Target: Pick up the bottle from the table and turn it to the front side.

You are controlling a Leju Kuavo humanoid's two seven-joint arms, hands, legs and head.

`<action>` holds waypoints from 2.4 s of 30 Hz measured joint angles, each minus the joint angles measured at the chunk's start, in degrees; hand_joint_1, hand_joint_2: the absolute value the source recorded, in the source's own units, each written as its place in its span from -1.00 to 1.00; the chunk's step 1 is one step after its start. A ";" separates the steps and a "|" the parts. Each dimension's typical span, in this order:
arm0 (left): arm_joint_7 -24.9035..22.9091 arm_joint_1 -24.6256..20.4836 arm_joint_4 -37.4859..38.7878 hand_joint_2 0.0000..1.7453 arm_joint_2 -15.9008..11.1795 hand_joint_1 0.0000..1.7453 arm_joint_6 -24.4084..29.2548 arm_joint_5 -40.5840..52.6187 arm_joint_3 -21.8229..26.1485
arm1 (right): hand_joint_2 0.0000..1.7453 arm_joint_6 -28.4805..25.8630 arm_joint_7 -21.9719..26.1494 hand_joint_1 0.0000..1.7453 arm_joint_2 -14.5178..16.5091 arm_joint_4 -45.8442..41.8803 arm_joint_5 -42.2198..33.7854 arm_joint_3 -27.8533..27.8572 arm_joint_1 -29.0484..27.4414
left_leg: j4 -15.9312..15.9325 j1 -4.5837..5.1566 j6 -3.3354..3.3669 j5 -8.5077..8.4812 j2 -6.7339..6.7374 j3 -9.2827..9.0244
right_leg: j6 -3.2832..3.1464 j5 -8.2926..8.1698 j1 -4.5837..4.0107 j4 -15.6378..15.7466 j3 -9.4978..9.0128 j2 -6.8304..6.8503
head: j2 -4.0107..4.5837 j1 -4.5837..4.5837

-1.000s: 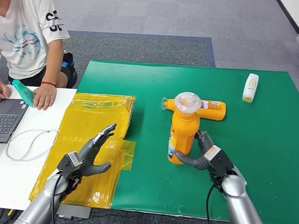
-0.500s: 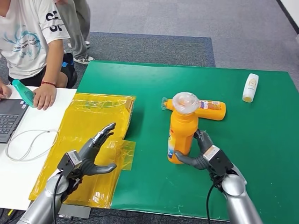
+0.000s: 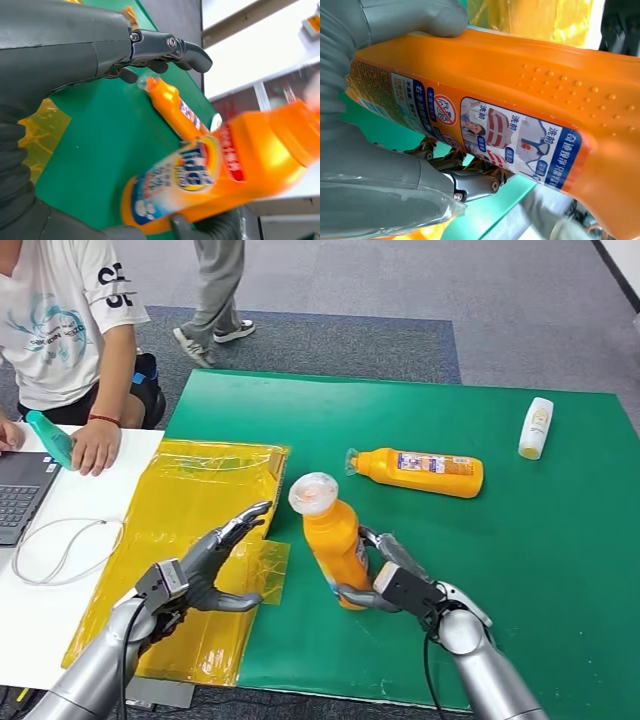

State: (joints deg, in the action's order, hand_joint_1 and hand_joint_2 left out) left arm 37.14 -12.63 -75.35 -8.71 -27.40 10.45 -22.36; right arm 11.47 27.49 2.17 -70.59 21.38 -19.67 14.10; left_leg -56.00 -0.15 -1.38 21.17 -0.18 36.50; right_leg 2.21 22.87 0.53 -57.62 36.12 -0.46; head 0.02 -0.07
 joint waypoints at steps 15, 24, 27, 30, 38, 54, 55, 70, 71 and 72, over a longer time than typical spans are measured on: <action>0.41 -2.09 1.63 1.00 -2.77 -1.00 -0.51 -1.14 -3.70 | 1.00 -2.42 0.15 1.00 0.02 3.74 1.14 -4.16 1.90 | 0.00 0.00 0.00 0.00 0.00 0.00 | 0.00 0.00 0.00 0.00 0.01 0.00 | -0.01 0.01; 0.39 -1.99 2.10 1.00 -3.47 -1.00 -0.49 -1.92 -4.22 | 1.00 -5.02 1.69 1.00 -0.14 -1.85 2.61 -4.50 0.17 | 0.00 0.00 0.00 0.01 0.00 0.00 | 0.00 0.01 0.00 0.01 0.02 0.00 | -0.01 0.01; 0.30 -1.70 2.10 1.00 -3.64 -1.00 -0.47 -2.34 -4.25 | 1.00 -5.50 2.32 1.00 -0.58 -6.19 3.32 -4.50 -1.07 | 0.00 0.00 -0.01 0.01 -0.01 0.01 | 0.00 0.01 0.00 0.01 0.02 0.00 | 0.00 0.01; 0.20 -1.37 2.08 1.00 -3.78 -1.00 -0.54 -2.73 -4.24 | 1.00 -5.90 2.67 1.00 -0.96 -9.78 4.17 -4.52 -2.14 | 0.00 0.00 -0.01 0.02 -0.01 0.01 | 0.00 0.01 0.00 0.01 0.02 0.00 | -0.01 0.01; -0.22 -1.09 1.66 1.00 -3.97 -1.00 -1.42 -3.62 -4.24 | 1.00 -8.48 3.93 1.00 -1.19 -13.61 7.68 -5.25 -3.82 | 0.00 0.00 -0.01 0.01 -0.01 0.00 | 0.00 0.01 0.00 0.01 0.00 0.00 | -0.02 0.01; -0.99 -1.21 -1.13 1.00 -3.95 -1.00 -2.50 -5.08 -4.39 | 1.00 -11.08 4.12 1.00 -0.75 -13.72 10.26 -6.77 -4.97 | 0.00 0.00 -0.01 0.01 -0.01 0.00 | 0.00 0.01 0.00 0.01 0.01 0.00 | 0.00 0.01; -0.99 -1.31 -1.21 1.00 -3.89 -1.00 -2.64 -5.16 -4.45 | 1.00 -11.08 4.11 1.00 -0.72 -13.59 10.17 -6.77 -4.95 | 0.00 0.00 -0.01 0.01 -0.01 0.00 | 0.00 0.01 0.00 0.01 0.01 0.00 | -0.01 0.01; -2.15 -7.83 -3.57 1.00 -1.15 -1.00 -5.52 -5.83 -9.36 | 1.00 -9.87 4.12 1.00 0.96 -7.29 9.45 -6.40 -2.34 | 0.00 0.00 0.00 -0.03 -0.01 0.00 | 0.02 -0.03 0.01 0.00 0.00 0.00 | -0.01 0.00; -2.25 -8.12 -3.59 1.00 -1.05 -1.00 -5.52 -5.94 -9.66 | 1.00 -9.95 4.12 1.00 1.06 -7.09 9.71 -6.41 -2.28 | 0.00 0.00 0.00 -0.03 -0.01 0.00 | 0.02 -0.03 0.01 0.00 0.00 0.00 | -0.01 0.01; -2.32 -8.35 -3.60 1.00 -0.98 -1.00 -5.52 -5.99 -9.92 | 1.00 -10.02 4.12 1.00 1.13 -6.92 9.90 -6.41 -2.23 | 0.00 0.00 0.00 -0.03 -0.01 0.00 | 0.02 -0.03 0.01 0.00 0.00 0.00 | -0.02 0.00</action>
State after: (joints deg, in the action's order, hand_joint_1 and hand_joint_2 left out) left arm 34.82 -20.98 -78.94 -9.69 -32.92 4.46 -32.28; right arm 1.46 31.61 3.30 -77.50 31.28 -26.09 11.87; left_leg -56.00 -0.15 -1.38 21.15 -0.19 36.50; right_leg 2.23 22.85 0.54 -57.61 36.13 -0.46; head 0.01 -0.07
